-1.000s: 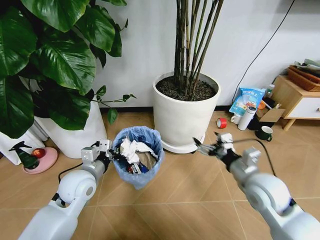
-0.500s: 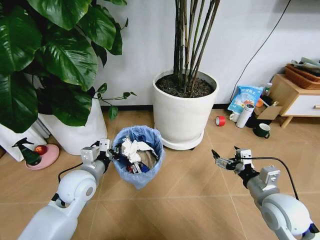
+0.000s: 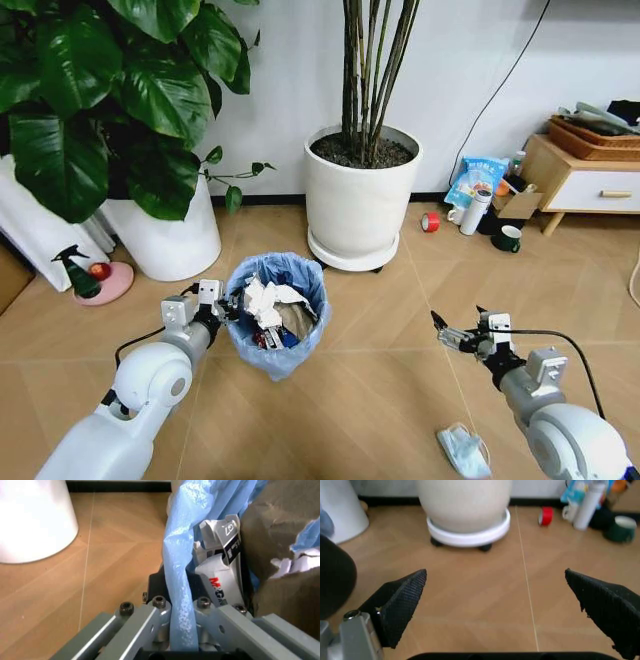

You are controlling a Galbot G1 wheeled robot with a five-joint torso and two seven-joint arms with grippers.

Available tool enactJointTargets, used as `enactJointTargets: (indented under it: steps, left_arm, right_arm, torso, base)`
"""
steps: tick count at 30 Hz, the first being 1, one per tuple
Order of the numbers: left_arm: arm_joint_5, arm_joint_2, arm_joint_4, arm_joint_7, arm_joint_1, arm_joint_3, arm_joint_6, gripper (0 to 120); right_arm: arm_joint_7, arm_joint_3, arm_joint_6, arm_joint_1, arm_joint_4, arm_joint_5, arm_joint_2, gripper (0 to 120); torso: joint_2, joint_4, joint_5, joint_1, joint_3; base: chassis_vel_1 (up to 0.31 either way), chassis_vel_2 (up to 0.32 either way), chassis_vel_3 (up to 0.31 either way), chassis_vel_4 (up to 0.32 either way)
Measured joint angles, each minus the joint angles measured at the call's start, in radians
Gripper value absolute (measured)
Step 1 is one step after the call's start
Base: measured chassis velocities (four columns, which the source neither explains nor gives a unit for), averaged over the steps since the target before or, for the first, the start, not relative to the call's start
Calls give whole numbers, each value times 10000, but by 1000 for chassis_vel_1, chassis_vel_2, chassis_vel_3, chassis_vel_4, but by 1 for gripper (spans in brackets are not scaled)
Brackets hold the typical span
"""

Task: Pick up the trash bin and place the garbage on the floor into it.

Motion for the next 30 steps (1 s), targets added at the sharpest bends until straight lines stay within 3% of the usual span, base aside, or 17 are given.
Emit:
enactJointTargets:
  steps: [10,13,30]
  left_arm:
    - [22,0,-200,-22,215,28,0,0]
    - [76,-46,-200,2,243,31,-6,0]
    - [68,-23,-195,22,204,73,-48,0]
  right_arm:
    - [-440,-208,404,-294,-2566,-194,873,100]
    - [-604,-592,458,188,-4066,-322,932,100]
    - [3,-1479,88,1344,-6575,-154,1198,100]
  torso:
    - [-1,-3,2,3,2]
    - [-2,-1,6,4,4]
    - [-2,-2,2,3,1]
  base:
    - [52,-55,-51,38]
    - [-18,14,16,-16]
    - [0,0,0,0]
